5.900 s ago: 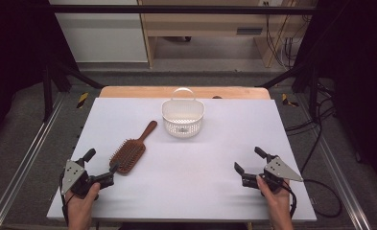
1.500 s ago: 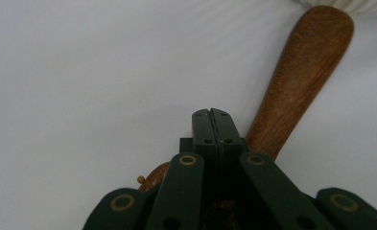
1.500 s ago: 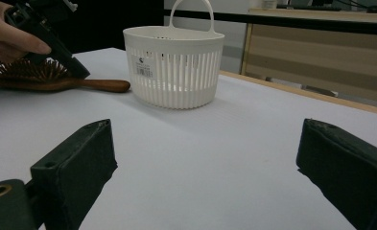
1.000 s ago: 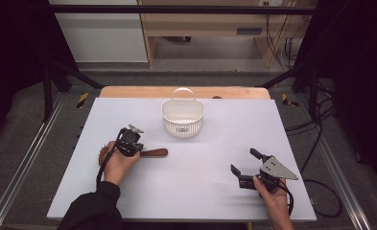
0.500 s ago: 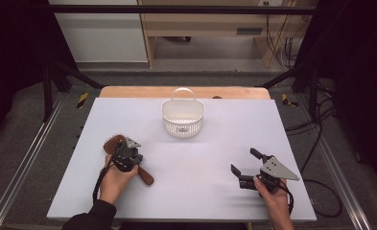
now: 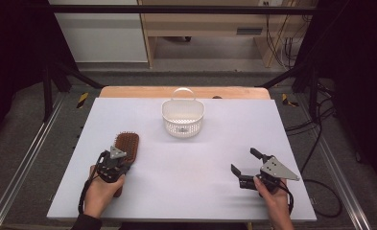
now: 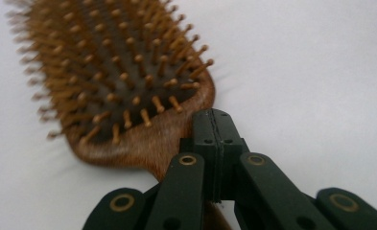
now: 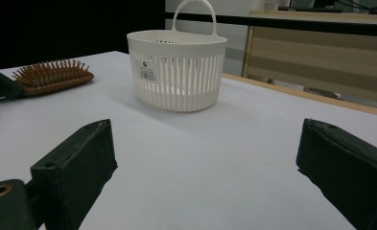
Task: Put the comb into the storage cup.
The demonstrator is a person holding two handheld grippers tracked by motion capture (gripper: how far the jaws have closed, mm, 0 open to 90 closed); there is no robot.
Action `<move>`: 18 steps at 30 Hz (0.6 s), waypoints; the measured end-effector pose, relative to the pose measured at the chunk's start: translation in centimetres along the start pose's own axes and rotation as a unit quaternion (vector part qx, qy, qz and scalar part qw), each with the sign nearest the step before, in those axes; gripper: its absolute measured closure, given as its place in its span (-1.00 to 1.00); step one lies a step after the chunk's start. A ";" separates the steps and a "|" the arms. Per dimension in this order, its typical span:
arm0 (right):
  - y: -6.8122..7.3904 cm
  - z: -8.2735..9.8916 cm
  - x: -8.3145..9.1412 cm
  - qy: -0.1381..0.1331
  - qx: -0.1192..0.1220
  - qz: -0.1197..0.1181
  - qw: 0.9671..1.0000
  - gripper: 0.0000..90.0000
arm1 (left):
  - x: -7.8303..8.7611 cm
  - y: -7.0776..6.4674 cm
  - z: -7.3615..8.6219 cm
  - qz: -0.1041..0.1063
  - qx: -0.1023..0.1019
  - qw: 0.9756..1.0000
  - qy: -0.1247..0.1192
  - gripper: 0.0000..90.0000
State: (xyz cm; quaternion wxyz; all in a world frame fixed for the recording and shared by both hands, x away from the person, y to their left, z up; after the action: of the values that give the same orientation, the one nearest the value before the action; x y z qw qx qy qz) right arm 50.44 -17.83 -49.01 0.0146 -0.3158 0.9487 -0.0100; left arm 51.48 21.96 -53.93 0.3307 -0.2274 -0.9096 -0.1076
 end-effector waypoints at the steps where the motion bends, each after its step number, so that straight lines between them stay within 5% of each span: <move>1: 0.0 0.0 0.0 0.000 0.000 0.000 1.000 -0.86 | 0.2 0.2 0.1 -0.002 0.000 1.000 0.001 1.00; 18: 0.1 0.1 -0.1 0.001 0.001 -0.003 1.000 -0.86 | 1.2 2.3 0.8 -0.005 -0.007 1.000 0.004 1.00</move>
State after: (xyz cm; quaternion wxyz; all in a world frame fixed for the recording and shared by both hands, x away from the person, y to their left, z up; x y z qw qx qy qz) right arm 50.42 -17.69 -49.09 0.0137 -0.3182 0.9479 -0.0113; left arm 51.41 24.68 -53.65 0.3323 -0.2252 -0.9085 -0.1166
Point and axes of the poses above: each handheld gripper's, and its own axes: x roughly backward along the jaws, z roughly out of its underside, y roughly to its left, the point moved 10 cm from there along -x, roughly forward along the jaws, and after that the axes turned 10 degrees about -y, right-handed, at the moved point
